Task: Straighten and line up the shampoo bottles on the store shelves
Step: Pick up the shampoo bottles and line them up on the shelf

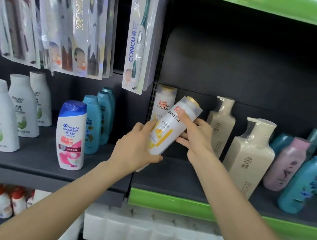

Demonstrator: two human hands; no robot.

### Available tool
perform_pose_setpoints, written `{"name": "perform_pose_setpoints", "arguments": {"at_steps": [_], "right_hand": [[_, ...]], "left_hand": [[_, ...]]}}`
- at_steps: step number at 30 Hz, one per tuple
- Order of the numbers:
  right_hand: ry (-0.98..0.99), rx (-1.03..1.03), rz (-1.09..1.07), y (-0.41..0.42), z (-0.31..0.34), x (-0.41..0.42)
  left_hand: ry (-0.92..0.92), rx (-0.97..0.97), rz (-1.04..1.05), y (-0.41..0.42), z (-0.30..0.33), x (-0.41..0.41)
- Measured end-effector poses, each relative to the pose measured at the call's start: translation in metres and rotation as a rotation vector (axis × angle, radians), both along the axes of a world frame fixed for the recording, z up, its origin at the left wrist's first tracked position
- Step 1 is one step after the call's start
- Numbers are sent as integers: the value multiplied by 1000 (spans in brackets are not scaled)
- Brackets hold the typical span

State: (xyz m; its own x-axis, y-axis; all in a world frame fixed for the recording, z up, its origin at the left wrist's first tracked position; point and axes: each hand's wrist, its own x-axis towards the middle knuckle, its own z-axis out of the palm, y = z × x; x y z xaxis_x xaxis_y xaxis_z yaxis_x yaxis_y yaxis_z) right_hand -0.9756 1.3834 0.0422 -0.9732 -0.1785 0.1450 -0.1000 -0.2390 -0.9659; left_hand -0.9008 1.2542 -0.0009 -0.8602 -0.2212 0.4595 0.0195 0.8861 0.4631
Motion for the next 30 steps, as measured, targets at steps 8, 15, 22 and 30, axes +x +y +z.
{"name": "perform_pose_setpoints", "arguments": {"at_steps": [8,15,22,30], "right_hand": [[119,-1,376,20,-6,6],[81,17,235,13,3,14],[0,-29,97,15,8,19],[52,-11,207,26,-5,16]], "left_hand": [[-15,581,-321,-14,0,21],[-82,670,-394,-8,3,28],[-12,303,-268,-19,2,36],[-53,799,-444,-22,1,49]]}}
